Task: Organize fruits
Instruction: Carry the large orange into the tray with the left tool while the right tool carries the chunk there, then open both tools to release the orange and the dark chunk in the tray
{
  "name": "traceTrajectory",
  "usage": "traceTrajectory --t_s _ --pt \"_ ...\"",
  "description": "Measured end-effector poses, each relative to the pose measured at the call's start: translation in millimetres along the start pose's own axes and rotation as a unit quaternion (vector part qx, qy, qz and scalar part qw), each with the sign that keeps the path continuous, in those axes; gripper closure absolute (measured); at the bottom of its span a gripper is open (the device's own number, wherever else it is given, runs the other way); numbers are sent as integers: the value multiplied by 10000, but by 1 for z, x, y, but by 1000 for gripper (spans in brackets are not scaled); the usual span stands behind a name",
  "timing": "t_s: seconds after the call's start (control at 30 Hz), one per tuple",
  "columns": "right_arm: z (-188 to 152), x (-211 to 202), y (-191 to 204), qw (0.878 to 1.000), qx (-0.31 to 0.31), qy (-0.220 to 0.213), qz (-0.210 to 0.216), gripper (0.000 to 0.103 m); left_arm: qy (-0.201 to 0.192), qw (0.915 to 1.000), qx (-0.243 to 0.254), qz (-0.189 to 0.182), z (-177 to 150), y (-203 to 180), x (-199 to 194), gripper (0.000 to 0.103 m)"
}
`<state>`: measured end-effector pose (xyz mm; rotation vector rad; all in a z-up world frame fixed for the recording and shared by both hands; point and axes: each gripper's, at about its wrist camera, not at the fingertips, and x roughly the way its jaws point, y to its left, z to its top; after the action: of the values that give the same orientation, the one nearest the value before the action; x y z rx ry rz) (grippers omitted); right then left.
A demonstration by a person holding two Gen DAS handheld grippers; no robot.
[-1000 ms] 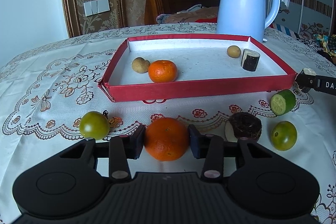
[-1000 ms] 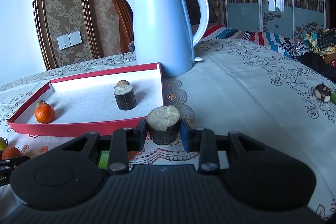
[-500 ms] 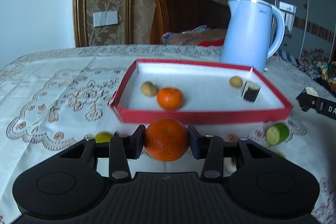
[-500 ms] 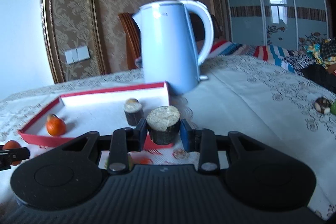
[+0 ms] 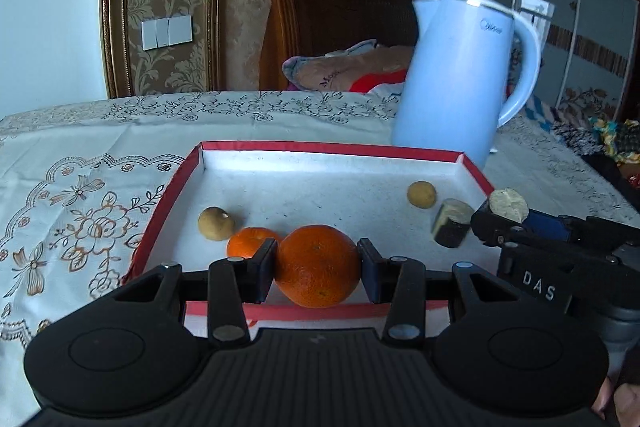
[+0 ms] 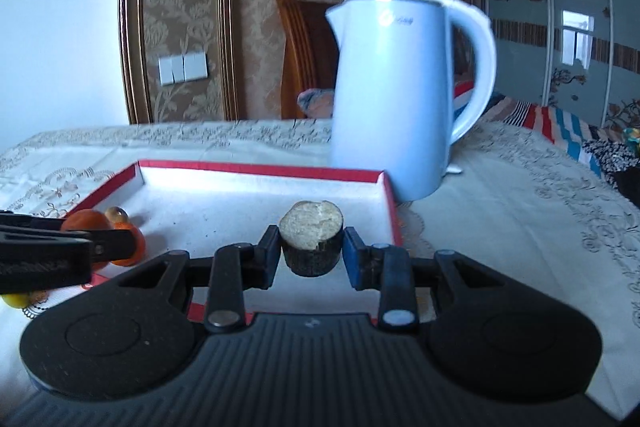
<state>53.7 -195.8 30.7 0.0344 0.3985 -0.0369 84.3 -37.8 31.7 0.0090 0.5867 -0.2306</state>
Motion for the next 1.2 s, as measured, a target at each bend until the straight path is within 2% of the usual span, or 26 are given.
traceTrajectory --t_s 0.17,0.3,0.53,0.93,1.13,1.2 --pt "-3 21 10 9992 -106 324 196 72 194 9998 -100 3 0 2 25 60" --pt "-7 34 14 9983 -136 538 179 72 13 9999 105 115 0 -4 30 60" --pt "-4 59 16 9967 -88 804 102 72 -113 9996 84 258 13 -6 44 60" --pt "6 78 10 9965 115 818 -113 72 -183 9985 146 492 25 -13 72 60" --pt "6 80 8 9964 169 828 -117 72 -204 9981 265 513 23 -15 75 60" --pt "5 79 9 9964 139 824 -133 72 -205 9982 281 490 23 -15 74 57"
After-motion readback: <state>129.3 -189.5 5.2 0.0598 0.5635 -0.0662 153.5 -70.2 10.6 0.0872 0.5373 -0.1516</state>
